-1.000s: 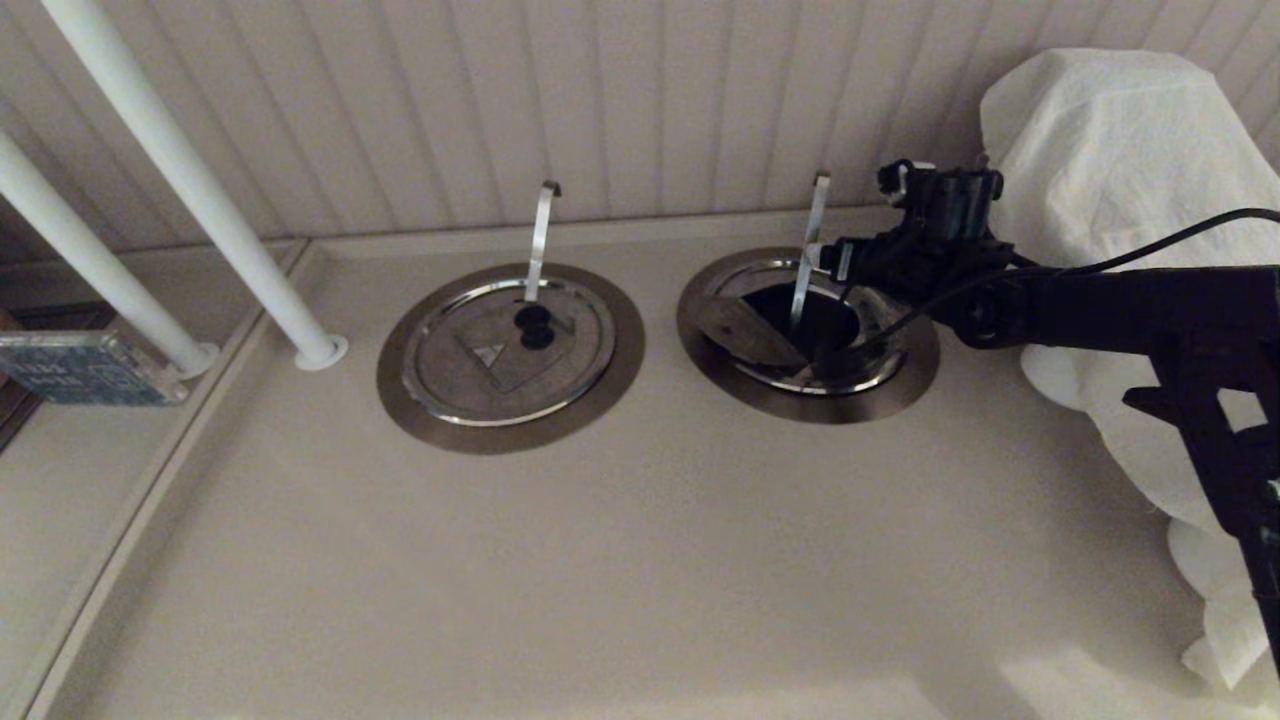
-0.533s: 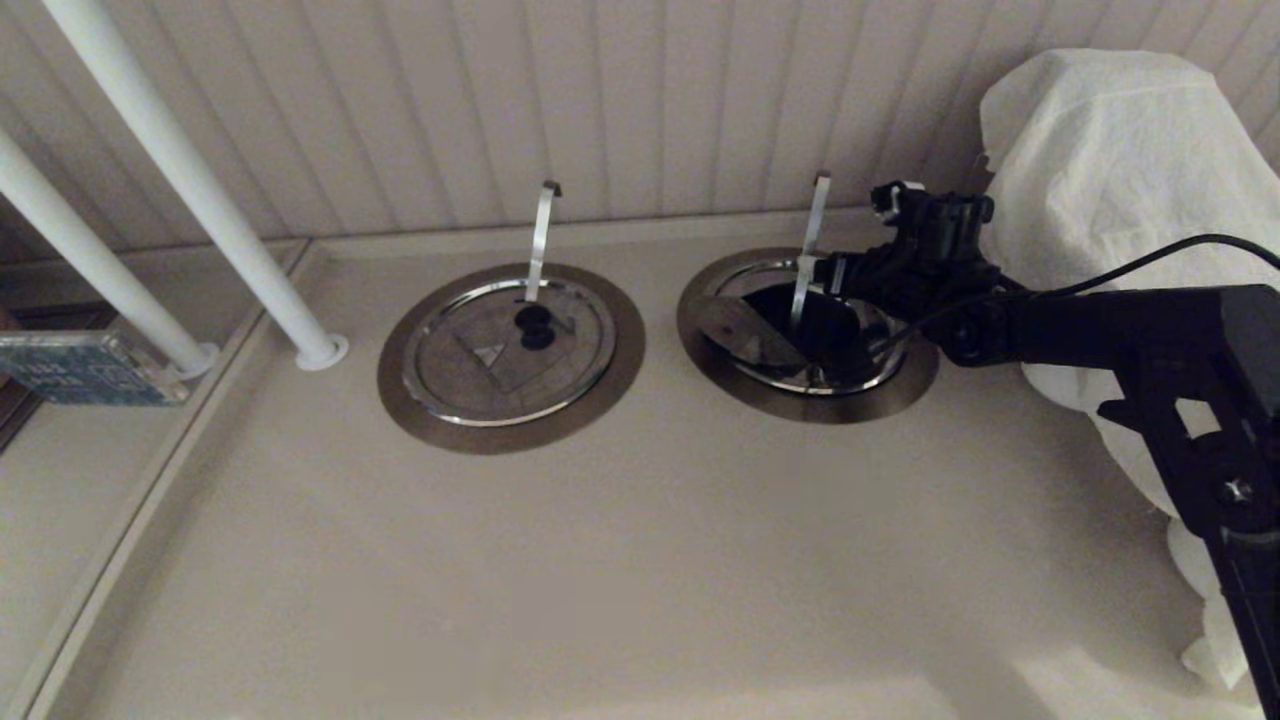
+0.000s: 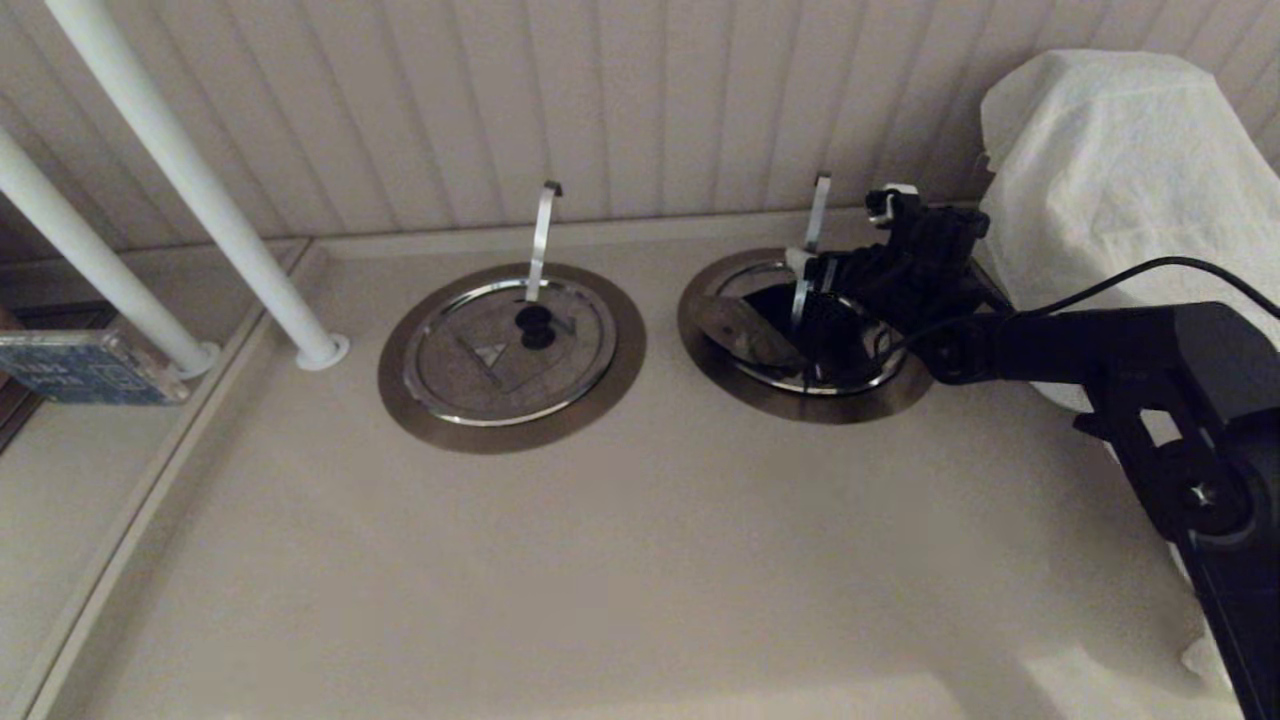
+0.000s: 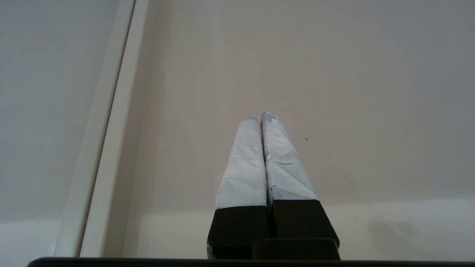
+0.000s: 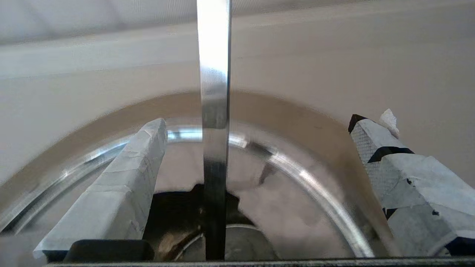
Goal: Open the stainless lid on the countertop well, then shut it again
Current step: Stir with a spoon
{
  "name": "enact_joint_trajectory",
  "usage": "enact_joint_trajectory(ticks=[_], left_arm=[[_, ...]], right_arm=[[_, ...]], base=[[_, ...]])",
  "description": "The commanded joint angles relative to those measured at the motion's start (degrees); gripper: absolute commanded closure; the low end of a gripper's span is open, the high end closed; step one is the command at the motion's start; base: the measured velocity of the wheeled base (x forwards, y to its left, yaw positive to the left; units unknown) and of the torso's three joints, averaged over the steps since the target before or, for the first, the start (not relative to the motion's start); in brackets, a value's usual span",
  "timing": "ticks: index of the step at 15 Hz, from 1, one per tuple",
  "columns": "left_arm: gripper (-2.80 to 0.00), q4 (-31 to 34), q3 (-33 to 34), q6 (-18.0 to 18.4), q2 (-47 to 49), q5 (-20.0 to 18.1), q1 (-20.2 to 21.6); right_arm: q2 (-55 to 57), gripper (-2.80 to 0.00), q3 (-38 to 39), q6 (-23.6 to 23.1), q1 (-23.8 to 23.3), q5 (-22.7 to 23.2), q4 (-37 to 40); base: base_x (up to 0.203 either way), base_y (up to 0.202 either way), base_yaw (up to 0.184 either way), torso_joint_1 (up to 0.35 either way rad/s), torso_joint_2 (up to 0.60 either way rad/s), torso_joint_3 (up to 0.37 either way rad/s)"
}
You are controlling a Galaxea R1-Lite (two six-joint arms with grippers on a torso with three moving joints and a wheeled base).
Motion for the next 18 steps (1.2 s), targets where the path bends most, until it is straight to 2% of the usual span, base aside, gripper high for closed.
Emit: enact_joint_trajectory(ticks=[1, 4, 8, 9, 18], left_arm=[[0.00, -0.03, 0.00, -0.01, -0.07, 0.01, 0.00], [0.00, 0.02, 0.00, -0.01, -0.01, 0.05, 0.00], [0.00, 0.01, 0.00, -0.01, 0.00, 0.04, 0.00], [0.00, 0.02, 0.00, -0.01, 0.00, 0.05, 0.00], [0.00, -0.07, 0.00, -0.01, 0.00, -0.04, 0.00]], right_arm=[[2.37, -2.80, -0.04, -0.12, -0.18, 2.11, -0.37], [2.13, -2.80, -0.16, -0.29, -0.20, 3.74, -0.60], [2.21, -2.80, -0.24, -0.55, 0.07, 3.74, -2.89], [2.09, 0.00, -0.24, -0.47, 0.07, 3.74, -2.83], [-0.04, 0.00, -0.14, -0.20, 0.47, 2.32, -4.29]], base=[[0.000, 0.000, 0.000, 0.000, 0.00, 0.000], [0.000, 0.000, 0.000, 0.000, 0.00, 0.000], [0.000, 0.000, 0.000, 0.000, 0.00, 0.000], [0.000, 0.000, 0.000, 0.000, 0.00, 0.000], [0.000, 0.000, 0.000, 0.000, 0.00, 0.000]])
